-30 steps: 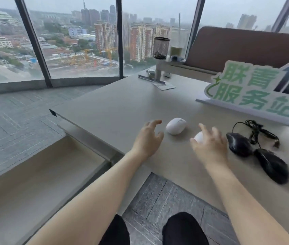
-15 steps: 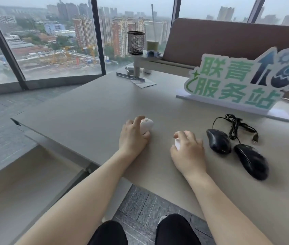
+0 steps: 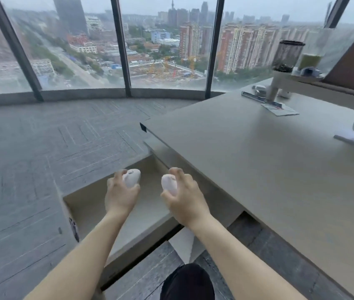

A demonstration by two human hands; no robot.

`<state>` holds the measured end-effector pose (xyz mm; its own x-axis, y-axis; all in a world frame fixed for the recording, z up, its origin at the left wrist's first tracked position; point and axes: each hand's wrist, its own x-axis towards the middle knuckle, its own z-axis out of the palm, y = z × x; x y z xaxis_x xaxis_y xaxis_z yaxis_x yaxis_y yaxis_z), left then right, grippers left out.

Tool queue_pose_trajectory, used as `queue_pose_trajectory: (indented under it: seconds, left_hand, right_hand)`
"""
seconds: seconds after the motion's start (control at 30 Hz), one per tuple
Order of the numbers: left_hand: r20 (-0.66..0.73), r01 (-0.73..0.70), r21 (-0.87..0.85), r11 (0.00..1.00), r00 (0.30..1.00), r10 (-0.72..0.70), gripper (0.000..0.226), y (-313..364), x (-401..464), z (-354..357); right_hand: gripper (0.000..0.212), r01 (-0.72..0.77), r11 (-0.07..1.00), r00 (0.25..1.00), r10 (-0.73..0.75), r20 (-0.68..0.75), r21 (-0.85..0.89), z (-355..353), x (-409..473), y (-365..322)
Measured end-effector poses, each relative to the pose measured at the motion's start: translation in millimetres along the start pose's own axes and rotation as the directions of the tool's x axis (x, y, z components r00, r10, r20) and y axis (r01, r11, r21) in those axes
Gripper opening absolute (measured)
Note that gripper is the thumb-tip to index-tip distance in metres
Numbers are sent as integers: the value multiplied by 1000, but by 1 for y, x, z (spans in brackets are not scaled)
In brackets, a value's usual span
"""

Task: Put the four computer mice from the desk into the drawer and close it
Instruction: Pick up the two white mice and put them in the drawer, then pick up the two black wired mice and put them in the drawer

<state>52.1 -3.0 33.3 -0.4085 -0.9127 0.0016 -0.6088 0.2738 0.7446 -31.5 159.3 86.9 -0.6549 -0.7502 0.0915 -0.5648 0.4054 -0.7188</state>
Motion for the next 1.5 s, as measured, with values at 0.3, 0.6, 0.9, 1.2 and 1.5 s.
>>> queue_pose_trajectory:
  seconds: [0.3,0.6,0.9,1.2,1.5]
  left_hand:
    - [61,163,161,973,983,-174,39,-71,48,37]
    - [82,71,273,959,992,-97,42,-85,68,76]
    - [-75,-113,-34,993,991,110,22,-29,51,44]
    - [-91,-503,-281,817,861,500,18,132,-55,38]
    - [485,-647,-307,698,525,699,39,266,-214,152]
  right_hand:
    - [59,-207,902,901,327,286,-380,109,94,39]
    - [62,-159,794,840,421,343,-586,143,115,67]
    - [36,-17,976,998,29,50,-215,68,73,29]
    - [17,66,986,887,-129,-443,-154,-100,-32,24]
    - [26,-390,906,575,103,-812,-161,-282,-180,174]
